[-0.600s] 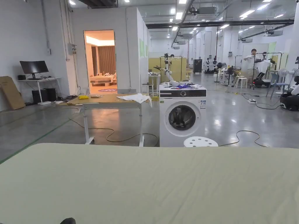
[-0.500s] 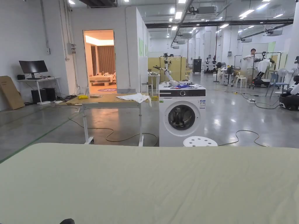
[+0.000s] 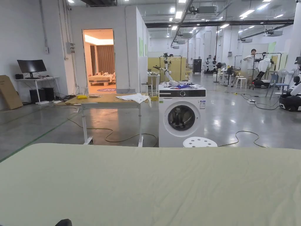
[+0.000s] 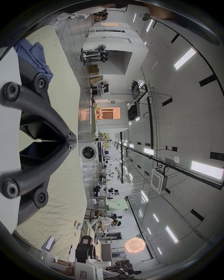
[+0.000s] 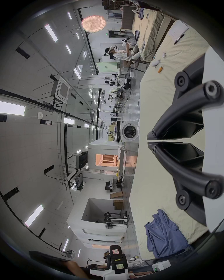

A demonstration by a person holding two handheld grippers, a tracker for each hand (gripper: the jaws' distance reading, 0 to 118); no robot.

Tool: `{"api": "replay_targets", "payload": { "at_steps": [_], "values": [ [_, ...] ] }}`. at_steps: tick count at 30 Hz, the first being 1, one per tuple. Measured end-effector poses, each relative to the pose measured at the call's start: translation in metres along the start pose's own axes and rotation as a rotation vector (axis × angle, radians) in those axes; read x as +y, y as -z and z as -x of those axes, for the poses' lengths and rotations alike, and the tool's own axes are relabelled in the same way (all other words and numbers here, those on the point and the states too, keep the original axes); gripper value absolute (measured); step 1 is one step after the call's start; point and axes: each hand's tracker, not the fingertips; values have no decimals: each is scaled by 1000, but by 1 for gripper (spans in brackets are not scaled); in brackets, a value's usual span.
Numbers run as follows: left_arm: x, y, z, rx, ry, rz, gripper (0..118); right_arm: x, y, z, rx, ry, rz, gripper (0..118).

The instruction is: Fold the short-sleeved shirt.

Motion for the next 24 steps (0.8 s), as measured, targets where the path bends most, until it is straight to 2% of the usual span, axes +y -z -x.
{"api": "replay_targets", "payload": {
  "at_steps": [8, 11, 13, 14, 15, 17, 19, 21, 22, 24],
  "values": [
    [0, 1, 7, 18, -1, 7, 0, 2, 0, 1, -14, -19, -7, 0],
    [2, 3, 9, 24, 26, 7, 0, 3, 3, 3, -34, -97, -1, 0],
    [3, 5, 9, 18, 115, 10, 0, 4, 4, 7, -40, -202, -4, 0],
    [2, 6, 8, 8, 176, 14, 0, 4, 5, 9, -30, -269, -9, 0],
    [-1, 7, 7, -1, 290, 15, 0, 4, 3, 12, -6, -370, -28, 0],
    [-13, 5, 3, 15, 569, 25, 0, -1, -2, 22, 1, -637, -60, 0],
    [-34, 3, -1, 11, 919, 53, 0, -13, -1, 31, -31, -968, -56, 0],
    [-65, -1, -2, -36, 1192, 96, 0, -37, -1, 59, -5, -1225, -43, 0],
    [-80, -6, 0, -117, 1327, 113, 0, -44, 1, 40, 47, -1316, -28, 1],
    [-107, -15, 2, -295, 1518, 170, 0, -61, -2, 38, 149, -1447, 28, 1]
  ]
}}
